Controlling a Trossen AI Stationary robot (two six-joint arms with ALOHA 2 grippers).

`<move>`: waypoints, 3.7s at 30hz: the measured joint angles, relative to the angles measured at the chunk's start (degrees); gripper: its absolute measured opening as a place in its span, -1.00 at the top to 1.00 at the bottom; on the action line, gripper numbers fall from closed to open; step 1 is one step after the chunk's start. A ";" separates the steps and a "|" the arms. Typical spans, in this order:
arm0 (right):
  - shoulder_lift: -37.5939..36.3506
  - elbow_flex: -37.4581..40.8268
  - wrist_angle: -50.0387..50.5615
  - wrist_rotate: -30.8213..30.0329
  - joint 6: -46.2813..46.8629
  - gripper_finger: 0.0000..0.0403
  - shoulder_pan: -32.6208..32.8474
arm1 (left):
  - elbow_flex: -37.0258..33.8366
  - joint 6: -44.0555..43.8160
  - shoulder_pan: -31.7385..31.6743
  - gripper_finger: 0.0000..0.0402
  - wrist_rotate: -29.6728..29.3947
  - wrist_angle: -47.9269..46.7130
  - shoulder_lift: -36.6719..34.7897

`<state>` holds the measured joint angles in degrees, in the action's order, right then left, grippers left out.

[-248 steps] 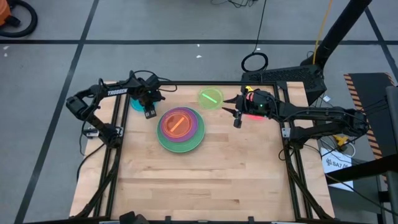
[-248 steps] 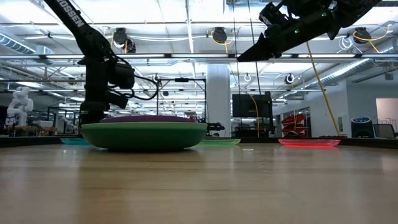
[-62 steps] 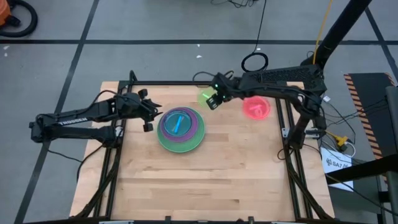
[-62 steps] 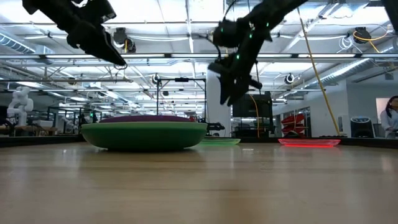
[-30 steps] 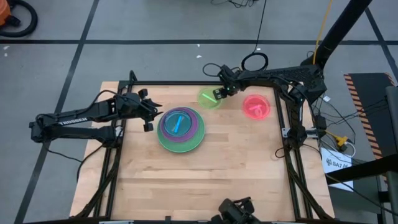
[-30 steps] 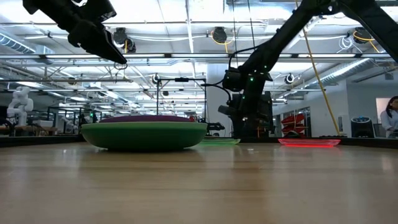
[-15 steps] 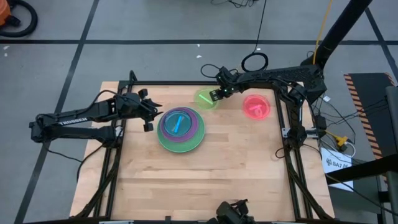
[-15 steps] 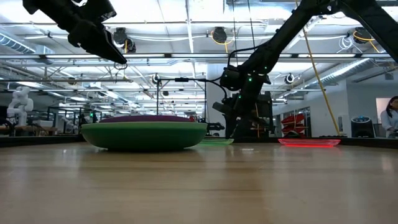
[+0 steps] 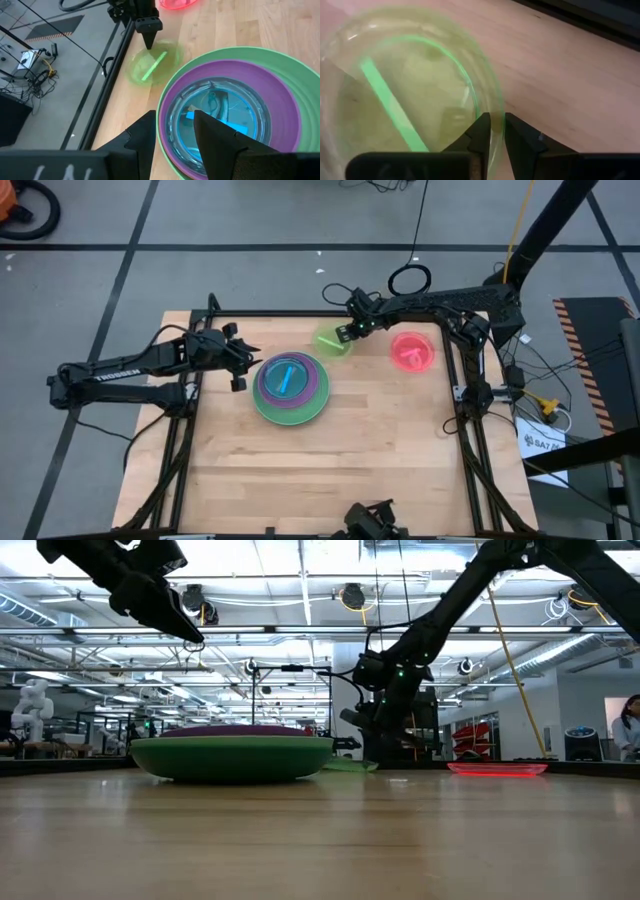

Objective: Stack plastic plates
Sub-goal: Stack the transparent green plate on top of the transparent blue plate, then stack the transparent pink plate on top of the transparent green plate

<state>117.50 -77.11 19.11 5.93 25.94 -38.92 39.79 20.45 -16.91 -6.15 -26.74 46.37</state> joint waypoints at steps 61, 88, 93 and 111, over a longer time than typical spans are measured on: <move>-7.69 0.14 -17.97 -6.11 3.71 1.00 20.90 | 0.00 0.46 0.00 0.30 0.02 7.32 0.01; -9.71 0.14 -13.70 -0.97 1.90 0.37 21.37 | 0.04 -1.73 0.16 0.30 5.90 5.92 4.41; -15.75 0.08 -4.70 -7.17 -3.57 0.43 22.94 | 0.04 -2.18 0.20 0.30 6.34 9.11 14.09; -27.85 0.10 11.13 -27.14 -7.61 0.54 33.17 | 0.04 -5.66 0.22 0.30 6.29 12.86 35.80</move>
<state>89.65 -77.01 30.24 -21.21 18.33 -5.75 39.83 14.79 -16.69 0.14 -13.88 82.17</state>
